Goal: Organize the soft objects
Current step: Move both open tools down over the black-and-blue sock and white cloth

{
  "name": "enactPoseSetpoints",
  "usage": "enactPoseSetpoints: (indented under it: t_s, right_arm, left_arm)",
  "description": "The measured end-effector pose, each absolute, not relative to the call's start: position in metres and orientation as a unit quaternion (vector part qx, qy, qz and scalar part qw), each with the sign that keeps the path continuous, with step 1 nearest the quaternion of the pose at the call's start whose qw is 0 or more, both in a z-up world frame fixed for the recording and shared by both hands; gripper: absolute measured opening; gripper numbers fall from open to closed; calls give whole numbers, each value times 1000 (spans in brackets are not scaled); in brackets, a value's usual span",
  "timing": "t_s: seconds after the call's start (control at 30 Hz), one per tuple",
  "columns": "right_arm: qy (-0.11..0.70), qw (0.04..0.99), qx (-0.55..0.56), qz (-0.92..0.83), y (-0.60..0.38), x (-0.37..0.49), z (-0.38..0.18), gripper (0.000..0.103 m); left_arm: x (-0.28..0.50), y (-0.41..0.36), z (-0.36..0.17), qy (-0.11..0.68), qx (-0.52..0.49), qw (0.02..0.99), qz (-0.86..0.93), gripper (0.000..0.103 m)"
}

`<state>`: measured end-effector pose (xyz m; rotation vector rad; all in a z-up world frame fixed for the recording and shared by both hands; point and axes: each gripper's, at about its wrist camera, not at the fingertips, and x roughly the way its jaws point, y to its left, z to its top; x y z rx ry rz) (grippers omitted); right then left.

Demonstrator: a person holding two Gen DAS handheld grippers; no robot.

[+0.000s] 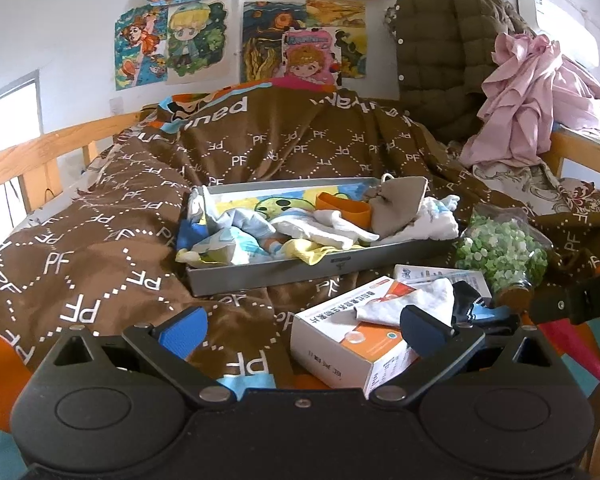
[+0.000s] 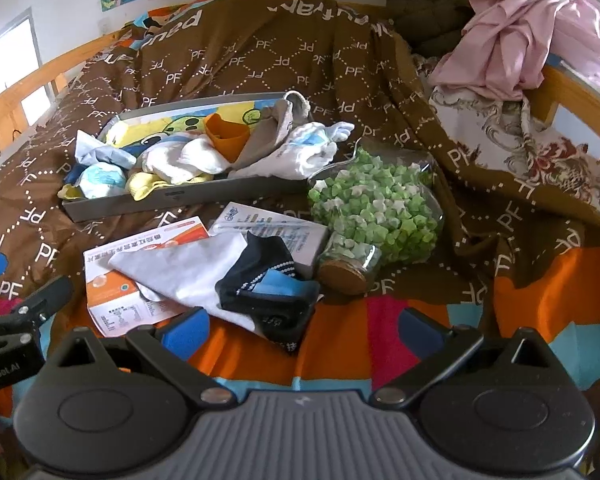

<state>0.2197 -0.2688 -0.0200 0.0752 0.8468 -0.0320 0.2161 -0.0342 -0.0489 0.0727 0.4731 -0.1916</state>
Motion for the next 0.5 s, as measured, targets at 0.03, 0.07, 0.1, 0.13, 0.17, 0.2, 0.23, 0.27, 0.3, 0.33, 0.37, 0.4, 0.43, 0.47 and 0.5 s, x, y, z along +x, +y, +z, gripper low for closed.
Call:
enactPoseSetpoints:
  t_s: [0.03, 0.07, 0.1, 0.13, 0.17, 0.2, 0.23, 0.27, 0.3, 0.33, 0.37, 0.4, 0.43, 0.47, 0.5]
  right_arm:
    - [414, 909, 42, -12, -270, 221, -21, 103]
    - [417, 908, 46, -11, -271, 223, -21, 103]
    - [418, 907, 46, -11, -271, 225, -22, 103]
    - [419, 907, 44, -10, -271, 226, -22, 103]
    - [419, 907, 41, -9, -272, 229, -23, 103]
    - [420, 907, 40, -7, -273, 231, -23, 103]
    - [420, 906, 42, -7, -275, 234, -23, 103]
    - [421, 906, 47, -7, -278, 237, -23, 103]
    - [421, 905, 52, -6, -282, 240, -23, 103]
    - [421, 905, 56, -1, -286, 244, -24, 103]
    - [422, 905, 56, 3, -289, 247, -25, 103]
    - [421, 905, 53, 4, -291, 251, -26, 103]
    - [421, 906, 49, 2, -294, 255, -27, 103]
    - [420, 906, 48, 4, -297, 259, -28, 103]
    - [418, 907, 49, 9, -299, 261, -28, 103]
  left_arm:
    - [217, -34, -50, 234, 35, 967, -96, 102]
    - [219, -35, -50, 234, 34, 967, -97, 102]
    - [220, -35, -51, 234, 34, 967, -99, 102]
    - [221, -36, -51, 234, 34, 967, -100, 102]
    - [223, -36, -52, 234, 34, 966, -101, 102]
    - [224, -37, -53, 234, 34, 966, -102, 102]
    - [226, -38, -54, 235, 35, 966, -103, 102]
    - [228, -38, -55, 235, 35, 966, -105, 102]
    - [229, -39, -55, 234, 36, 966, -105, 102]
    - [231, -40, -56, 234, 37, 966, -105, 102]
    - [233, -40, -57, 234, 39, 966, -106, 102]
    - [235, -41, -58, 234, 41, 965, -107, 102]
    - [237, -42, -59, 234, 42, 965, -108, 102]
    - [239, -43, -60, 235, 43, 965, -108, 102]
    - [241, -44, -61, 236, 44, 965, -108, 102]
